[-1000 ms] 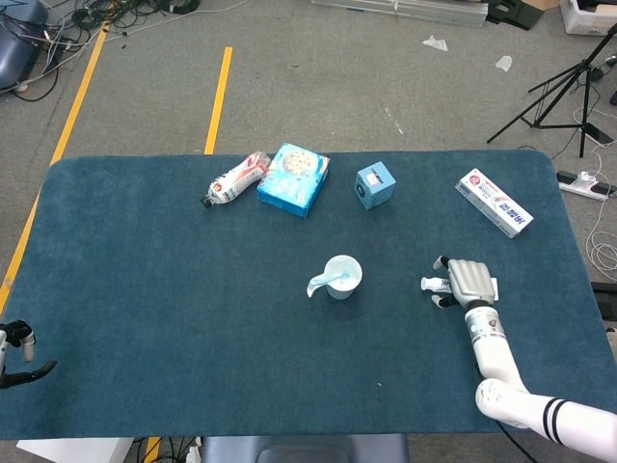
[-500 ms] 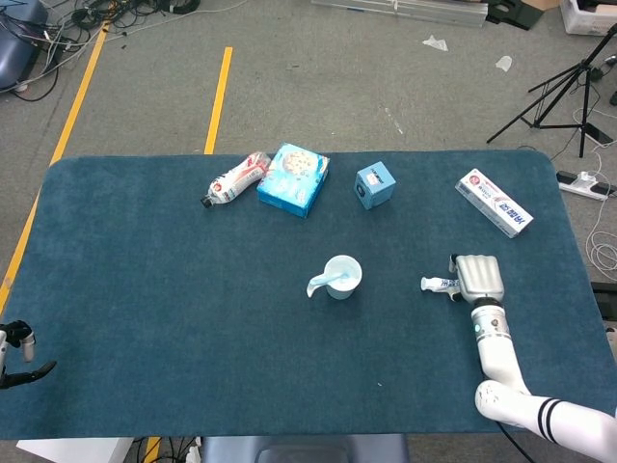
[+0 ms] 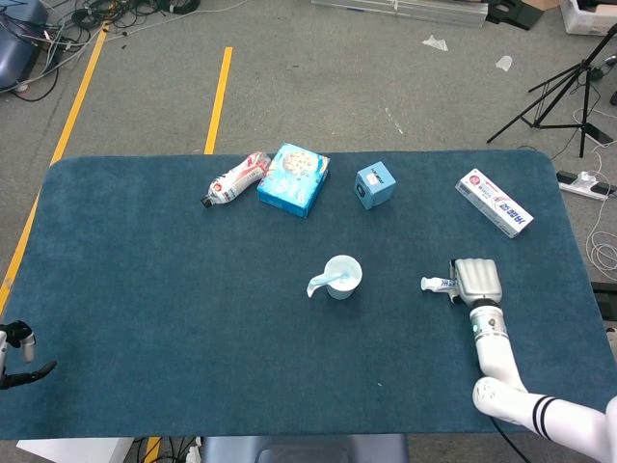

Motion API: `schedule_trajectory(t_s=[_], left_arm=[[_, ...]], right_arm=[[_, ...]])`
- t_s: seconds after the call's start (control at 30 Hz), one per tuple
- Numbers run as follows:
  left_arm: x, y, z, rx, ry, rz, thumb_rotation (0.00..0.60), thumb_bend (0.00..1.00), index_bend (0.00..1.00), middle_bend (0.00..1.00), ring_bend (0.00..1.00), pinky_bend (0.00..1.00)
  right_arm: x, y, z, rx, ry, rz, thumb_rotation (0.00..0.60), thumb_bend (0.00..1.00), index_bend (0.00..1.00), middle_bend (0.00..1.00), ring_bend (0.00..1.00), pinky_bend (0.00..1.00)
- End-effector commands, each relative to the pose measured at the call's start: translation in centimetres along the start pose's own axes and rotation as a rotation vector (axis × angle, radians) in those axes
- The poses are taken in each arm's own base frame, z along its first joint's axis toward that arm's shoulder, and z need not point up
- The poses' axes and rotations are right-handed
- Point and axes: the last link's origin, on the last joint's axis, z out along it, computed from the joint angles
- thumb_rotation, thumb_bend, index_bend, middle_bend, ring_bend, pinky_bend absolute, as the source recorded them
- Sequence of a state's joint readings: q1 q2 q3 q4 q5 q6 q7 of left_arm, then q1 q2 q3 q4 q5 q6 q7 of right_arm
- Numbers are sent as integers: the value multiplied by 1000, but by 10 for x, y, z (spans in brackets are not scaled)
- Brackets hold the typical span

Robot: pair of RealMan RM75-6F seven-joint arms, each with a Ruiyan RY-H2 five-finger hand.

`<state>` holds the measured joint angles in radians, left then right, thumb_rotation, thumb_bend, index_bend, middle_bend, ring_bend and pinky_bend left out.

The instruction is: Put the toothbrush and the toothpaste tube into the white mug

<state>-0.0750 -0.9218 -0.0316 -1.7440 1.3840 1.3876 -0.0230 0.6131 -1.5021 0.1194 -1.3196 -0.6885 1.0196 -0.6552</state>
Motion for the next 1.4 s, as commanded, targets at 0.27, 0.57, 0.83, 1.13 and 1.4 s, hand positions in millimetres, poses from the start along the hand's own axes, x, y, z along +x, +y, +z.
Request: schedule_trajectory(t_s=[0.27, 0.57, 0.83, 1.13, 1.4], left_arm=[[0, 0, 0, -1, 0, 0, 600, 64, 751, 530, 510, 593], [0, 0, 0, -1, -4, 2, 600, 64, 751, 530, 510, 593], [0, 0, 0, 0, -3, 1, 600, 64, 751, 530, 510, 593], [-1, 0, 1, 1, -6, 3, 600, 64, 751, 530, 510, 593], [-1, 0, 0, 1, -4, 3, 600, 64, 751, 530, 510, 593]], right_arm=[[-3, -4, 2, 14, 3, 1, 600, 269, 554, 1000, 1000, 1000], [-2, -4, 1, 27, 19, 17, 600, 319, 626, 1000, 1000, 1000], [12, -9, -7, 87, 74, 112, 600, 340, 634, 1000, 1000, 1000], [36, -20, -22, 197, 181, 259, 600, 341, 652, 1000, 1000, 1000], [51, -27, -32, 277, 265, 369, 600, 342, 670, 1000, 1000, 1000]])
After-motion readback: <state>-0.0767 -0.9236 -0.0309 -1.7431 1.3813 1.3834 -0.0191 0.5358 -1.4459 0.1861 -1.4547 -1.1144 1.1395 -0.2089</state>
